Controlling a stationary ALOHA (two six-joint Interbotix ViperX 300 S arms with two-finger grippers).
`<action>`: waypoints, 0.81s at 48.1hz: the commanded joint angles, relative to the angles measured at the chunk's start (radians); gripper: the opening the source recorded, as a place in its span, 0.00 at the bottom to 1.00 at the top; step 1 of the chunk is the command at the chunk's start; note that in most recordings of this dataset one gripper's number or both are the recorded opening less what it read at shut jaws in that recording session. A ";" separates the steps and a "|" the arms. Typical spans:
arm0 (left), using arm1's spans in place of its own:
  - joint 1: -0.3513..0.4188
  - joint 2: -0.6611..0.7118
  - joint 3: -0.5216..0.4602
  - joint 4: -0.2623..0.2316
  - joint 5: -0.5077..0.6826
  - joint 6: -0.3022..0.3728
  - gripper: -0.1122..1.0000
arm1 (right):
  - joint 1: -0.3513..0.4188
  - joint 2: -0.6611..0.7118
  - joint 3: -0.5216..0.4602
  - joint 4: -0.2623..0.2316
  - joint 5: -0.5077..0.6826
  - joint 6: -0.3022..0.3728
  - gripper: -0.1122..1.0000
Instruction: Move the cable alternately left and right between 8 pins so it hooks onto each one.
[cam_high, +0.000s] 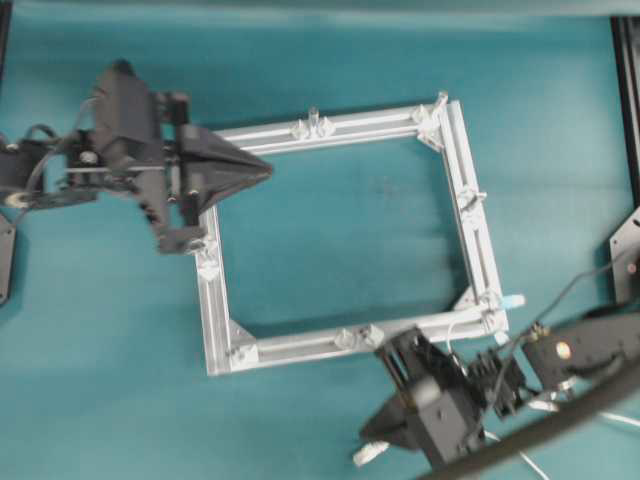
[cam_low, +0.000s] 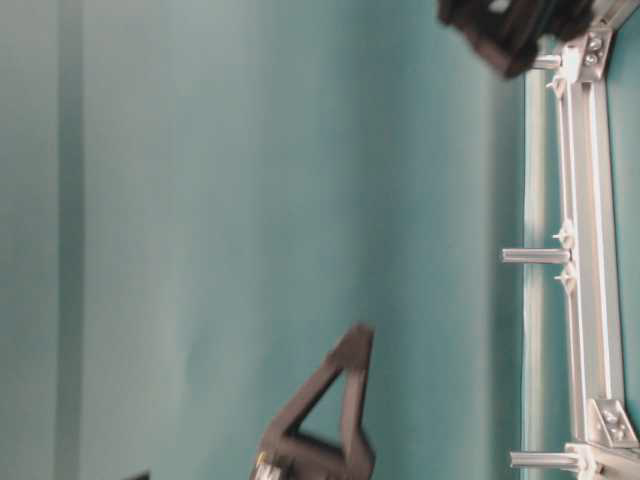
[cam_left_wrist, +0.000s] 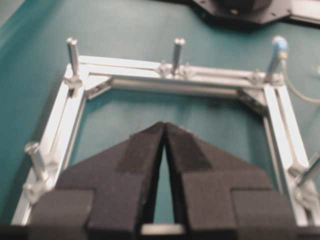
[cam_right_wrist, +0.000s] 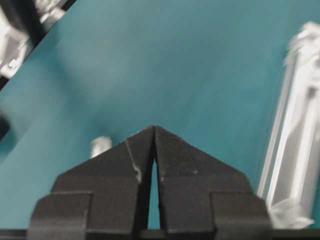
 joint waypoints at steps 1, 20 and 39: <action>-0.008 -0.061 0.018 0.003 0.020 0.002 0.19 | 0.009 -0.008 -0.020 -0.002 0.015 0.015 0.12; -0.028 -0.187 0.117 0.003 0.048 0.005 0.69 | 0.061 0.117 -0.081 -0.012 0.035 0.092 0.69; -0.040 -0.278 0.163 0.003 0.101 0.005 0.70 | 0.087 0.183 -0.109 -0.015 0.078 0.098 0.67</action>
